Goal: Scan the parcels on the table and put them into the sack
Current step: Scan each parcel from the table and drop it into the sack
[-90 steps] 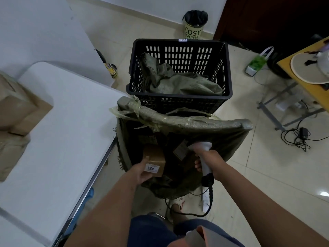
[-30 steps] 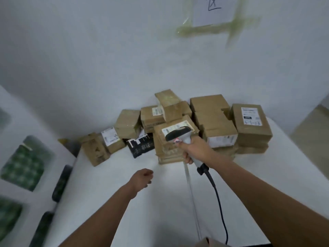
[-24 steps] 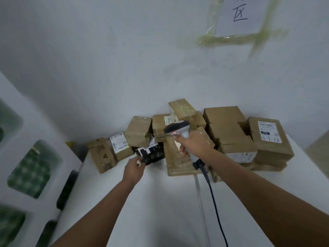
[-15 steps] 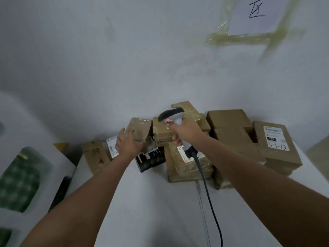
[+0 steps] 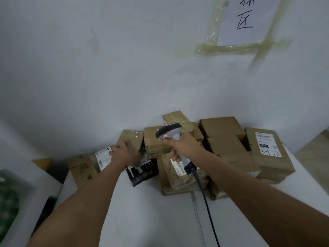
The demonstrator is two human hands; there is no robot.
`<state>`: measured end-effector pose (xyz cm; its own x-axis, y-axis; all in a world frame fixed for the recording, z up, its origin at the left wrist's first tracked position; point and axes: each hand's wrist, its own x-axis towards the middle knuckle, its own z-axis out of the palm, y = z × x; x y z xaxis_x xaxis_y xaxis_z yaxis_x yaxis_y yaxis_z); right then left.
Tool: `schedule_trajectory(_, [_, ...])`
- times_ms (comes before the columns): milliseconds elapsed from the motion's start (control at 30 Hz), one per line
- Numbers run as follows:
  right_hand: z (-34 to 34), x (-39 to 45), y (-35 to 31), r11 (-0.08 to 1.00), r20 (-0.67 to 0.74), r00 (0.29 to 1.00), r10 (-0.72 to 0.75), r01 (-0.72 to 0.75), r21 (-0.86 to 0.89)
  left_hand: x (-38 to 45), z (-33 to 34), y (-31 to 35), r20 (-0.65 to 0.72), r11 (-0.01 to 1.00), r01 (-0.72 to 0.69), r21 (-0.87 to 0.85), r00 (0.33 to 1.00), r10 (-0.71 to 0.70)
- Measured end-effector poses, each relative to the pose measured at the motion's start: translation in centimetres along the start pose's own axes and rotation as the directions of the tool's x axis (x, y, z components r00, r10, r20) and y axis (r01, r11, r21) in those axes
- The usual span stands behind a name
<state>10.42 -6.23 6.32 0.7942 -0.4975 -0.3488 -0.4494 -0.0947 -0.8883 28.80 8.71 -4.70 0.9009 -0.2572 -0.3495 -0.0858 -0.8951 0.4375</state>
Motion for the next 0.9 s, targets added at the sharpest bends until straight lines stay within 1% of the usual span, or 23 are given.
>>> schedule_trajectory(100, [-0.2,-0.7,0.3,0.999,-0.023,1.000,0.016,-0.015,0.040,-0.8,-0.4,-1.0,-0.048,1.000,-0.004,-0.022,0.999,0.003])
schedule_trajectory(167, [-0.4,-1.3,0.6,0.998,-0.038,0.999,0.007,-0.005,0.063,-1.6,-0.8,-1.8,-0.090,0.996,0.001,-0.084,0.996,-0.009])
schedule_trajectory(233, [-0.6,-2.1,0.8,0.995,-0.055,0.998,-0.003,0.008,0.100,-2.5,-1.4,-2.5,-0.130,0.984,-0.007,-0.180,0.991,-0.017])
schedule_trajectory(300, [-0.8,-2.9,0.9,0.991,-0.072,0.997,-0.012,0.021,0.136,-3.6,-2.2,-3.0,-0.183,0.954,-0.053,-0.296,0.983,-0.003])
schedule_trajectory(367, [-1.1,-3.9,1.1,0.981,-0.093,0.996,-0.017,0.035,0.189,-5.1,-3.1,-3.2,-0.196,0.881,-0.114,-0.459,0.980,0.025])
schedule_trajectory(400, [-1.3,-4.4,1.2,0.976,-0.107,0.994,-0.021,0.043,0.214,-5.8,-3.5,-3.3,-0.172,0.811,-0.138,-0.568,0.984,0.047])
schedule_trajectory(433, [-1.5,-4.9,1.4,0.971,-0.121,0.992,-0.024,0.052,0.233,-6.7,-3.9,-3.2,-0.125,0.713,-0.141,-0.687,0.989,0.076])
schedule_trajectory(500, [-1.9,-6.0,1.9,0.964,-0.147,0.989,-0.011,0.050,0.262,-9.0,-4.8,-2.8,0.019,0.449,-0.056,-0.892,0.987,0.161])
schedule_trajectory(533, [-2.1,-6.5,2.3,0.960,-0.158,0.987,0.008,0.037,0.276,-10.4,-5.2,-2.5,0.092,0.315,0.018,-0.949,0.971,0.222])
schedule_trajectory(567, [-2.3,-6.9,2.8,0.958,-0.168,0.985,0.026,0.023,0.287,-11.6,-5.4,-2.4,0.148,0.205,0.090,-0.975,0.947,0.286])
schedule_trajectory(600, [-2.5,-7.4,3.3,0.956,-0.176,0.984,0.038,0.016,0.294,-12.6,-5.5,-2.3,0.184,0.122,0.150,-0.981,0.920,0.345])
schedule_trajectory(633, [-2.8,-7.9,3.9,0.953,-0.182,0.982,0.045,0.012,0.303,-13.4,-5.5,-2.3,0.207,0.054,0.203,-0.978,0.894,0.396])
schedule_trajectory(667, [-3.1,-8.5,4.4,0.948,-0.188,0.981,0.053,0.009,0.317,-14.3,-5.3,-2.1,0.226,0.012,0.246,-0.969,0.870,0.438])
schedule_trajectory(733, [-4.0,-9.7,5.6,0.935,-0.200,0.977,0.070,0.006,0.354,-15.8,-4.7,-1.3,0.260,-0.004,0.300,-0.954,0.832,0.490])
schedule_trajectory(833, [-5.8,-11.5,7.6,0.926,-0.228,0.969,0.097,-0.004,0.377,-18.5,-3.1,0.6,0.310,0.046,0.342,-0.939,0.778,0.546])
schedule_trajectory(900, [-7.4,-12.8,9.1,0.928,-0.270,0.956,0.117,-0.008,0.373,-20.1,-1.5,1.9,0.362,0.086,0.388,-0.918,0.725,0.586])
